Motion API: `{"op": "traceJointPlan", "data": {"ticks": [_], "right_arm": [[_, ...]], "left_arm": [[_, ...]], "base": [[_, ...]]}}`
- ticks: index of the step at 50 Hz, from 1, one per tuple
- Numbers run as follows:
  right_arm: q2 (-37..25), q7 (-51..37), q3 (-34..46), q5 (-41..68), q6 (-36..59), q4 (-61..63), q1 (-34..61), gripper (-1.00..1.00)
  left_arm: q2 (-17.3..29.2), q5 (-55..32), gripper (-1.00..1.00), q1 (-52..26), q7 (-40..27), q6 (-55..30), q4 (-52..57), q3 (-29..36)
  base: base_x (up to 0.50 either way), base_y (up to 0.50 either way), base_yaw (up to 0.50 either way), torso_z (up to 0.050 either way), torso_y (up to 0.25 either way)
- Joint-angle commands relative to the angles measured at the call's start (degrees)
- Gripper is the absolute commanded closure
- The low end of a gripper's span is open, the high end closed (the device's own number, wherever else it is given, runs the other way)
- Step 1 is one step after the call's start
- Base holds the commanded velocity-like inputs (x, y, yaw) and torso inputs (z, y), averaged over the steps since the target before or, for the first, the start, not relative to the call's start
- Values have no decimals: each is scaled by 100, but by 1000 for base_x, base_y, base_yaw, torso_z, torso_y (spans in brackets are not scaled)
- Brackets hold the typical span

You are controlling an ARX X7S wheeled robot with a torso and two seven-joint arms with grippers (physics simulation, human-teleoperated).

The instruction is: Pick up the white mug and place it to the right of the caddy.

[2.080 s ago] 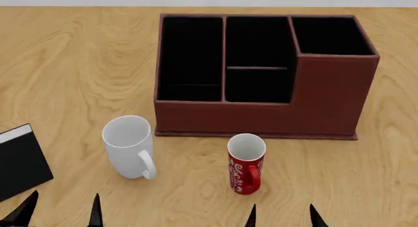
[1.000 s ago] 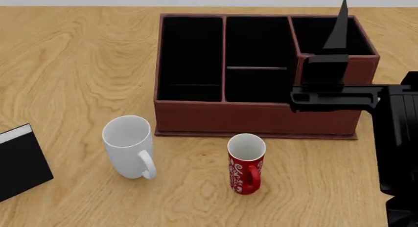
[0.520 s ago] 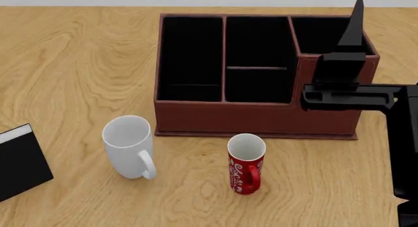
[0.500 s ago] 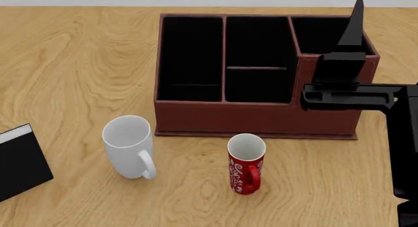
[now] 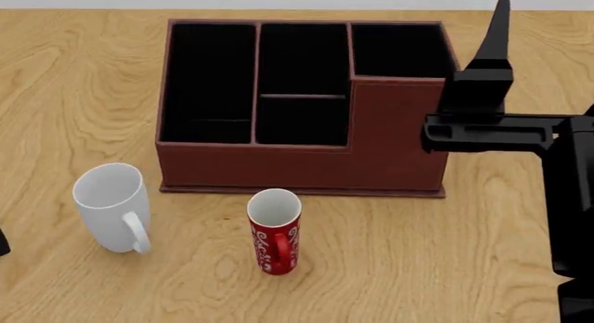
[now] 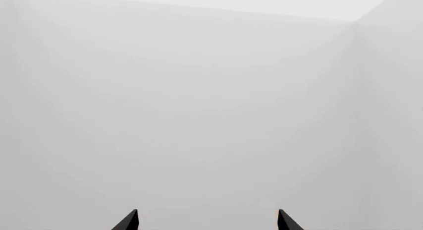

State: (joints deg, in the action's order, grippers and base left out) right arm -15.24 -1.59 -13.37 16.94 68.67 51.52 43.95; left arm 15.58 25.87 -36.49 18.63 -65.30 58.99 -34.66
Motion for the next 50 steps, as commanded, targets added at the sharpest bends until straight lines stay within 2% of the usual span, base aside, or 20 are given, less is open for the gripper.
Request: {"op": "traceJointPlan", "data": {"ticks": [1,50], "right_arm": [[21,-55,12,39,-24,-27,-1,-100],[1,-110,-41,290,1,-4,-35,-100]], "left_arm": [[-70,218,-100,-49,152,68,-19,34],[-286,469,-100,-175,430,328,-150,50]], "base": [[0,0,0,0,0],[211,0,0,0,0]]}}
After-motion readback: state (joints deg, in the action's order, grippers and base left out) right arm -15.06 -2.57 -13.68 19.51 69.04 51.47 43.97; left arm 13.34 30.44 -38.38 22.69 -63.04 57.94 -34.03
